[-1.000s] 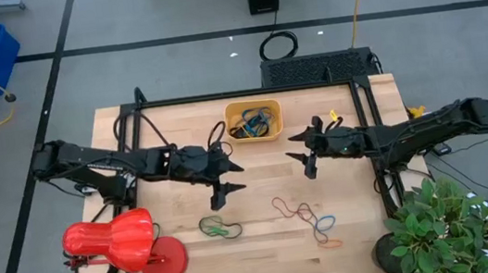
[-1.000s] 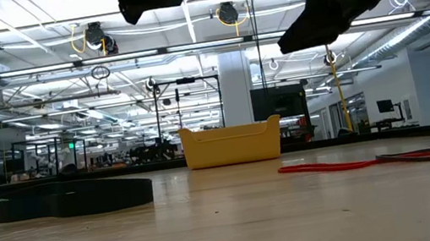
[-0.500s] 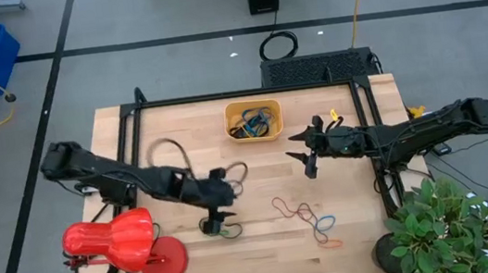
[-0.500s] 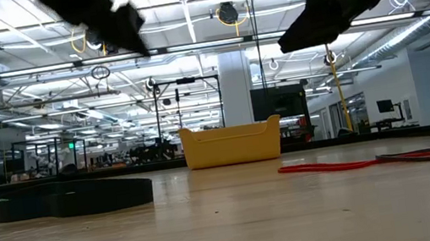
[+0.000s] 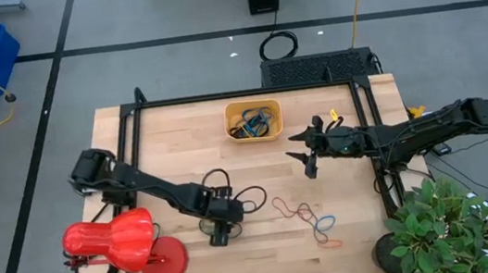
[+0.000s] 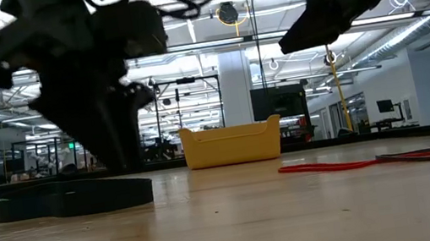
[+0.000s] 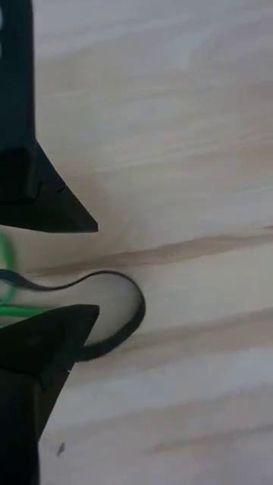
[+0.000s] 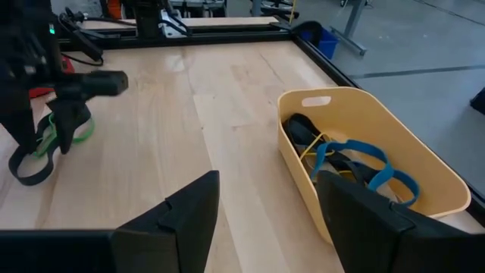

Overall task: Pick and place rubber bands into bin
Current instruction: Put the black rubber band into the yellow bin

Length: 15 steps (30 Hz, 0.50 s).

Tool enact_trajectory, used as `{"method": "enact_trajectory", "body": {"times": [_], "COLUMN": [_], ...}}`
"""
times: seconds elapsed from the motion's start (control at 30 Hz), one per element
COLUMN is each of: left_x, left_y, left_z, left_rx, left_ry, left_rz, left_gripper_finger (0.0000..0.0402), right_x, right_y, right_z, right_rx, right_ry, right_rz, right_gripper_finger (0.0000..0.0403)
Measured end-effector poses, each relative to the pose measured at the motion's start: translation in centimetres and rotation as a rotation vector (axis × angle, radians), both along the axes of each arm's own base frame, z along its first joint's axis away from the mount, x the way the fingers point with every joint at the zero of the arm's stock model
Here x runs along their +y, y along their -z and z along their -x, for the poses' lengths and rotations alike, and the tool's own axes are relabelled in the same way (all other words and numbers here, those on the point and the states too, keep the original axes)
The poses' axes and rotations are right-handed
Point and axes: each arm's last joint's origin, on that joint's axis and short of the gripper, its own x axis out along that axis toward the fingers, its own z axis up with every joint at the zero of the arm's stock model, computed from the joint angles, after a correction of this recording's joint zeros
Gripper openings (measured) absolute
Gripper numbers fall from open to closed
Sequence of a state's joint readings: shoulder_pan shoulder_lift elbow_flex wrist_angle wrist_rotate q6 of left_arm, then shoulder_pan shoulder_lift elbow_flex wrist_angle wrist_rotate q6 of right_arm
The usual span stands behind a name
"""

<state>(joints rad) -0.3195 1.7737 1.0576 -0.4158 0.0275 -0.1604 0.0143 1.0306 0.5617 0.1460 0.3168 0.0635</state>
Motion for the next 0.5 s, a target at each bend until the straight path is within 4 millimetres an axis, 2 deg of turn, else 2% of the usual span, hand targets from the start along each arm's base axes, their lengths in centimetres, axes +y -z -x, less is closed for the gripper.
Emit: {"method": "enact_trajectory", "body": {"times": [0.2, 0.3, 0.4, 0.5], "left_x": [-0.2, -0.2, -0.2, -0.2], "left_y": [1.8, 2.1, 2.1, 2.0], "left_z": [-0.2, -0.2, -0.2, -0.2], "left_rx": [0.076, 0.094, 0.092, 0.089], "left_ry": [-0.024, -0.036, -0.037, -0.034], "left_rz": [0.032, 0.048, 0.043, 0.040], "left_gripper_finger": [0.0168, 0.0164, 0.0142, 0.0105], "right_x": [0.0, 0.0, 0.0, 0.0], "right_y": [0.0, 0.0, 0.0, 0.0], "right_z": [0.0, 0.0, 0.0, 0.0], "right_rx": [0.001, 0.002, 0.003, 0.005], "right_ry": [0.000, 0.000, 0.000, -0.005], "right_rz": [0.000, 0.000, 0.001, 0.011], "right_gripper_finger": [0.0218, 0.0221, 0.0221, 0.0218]}}
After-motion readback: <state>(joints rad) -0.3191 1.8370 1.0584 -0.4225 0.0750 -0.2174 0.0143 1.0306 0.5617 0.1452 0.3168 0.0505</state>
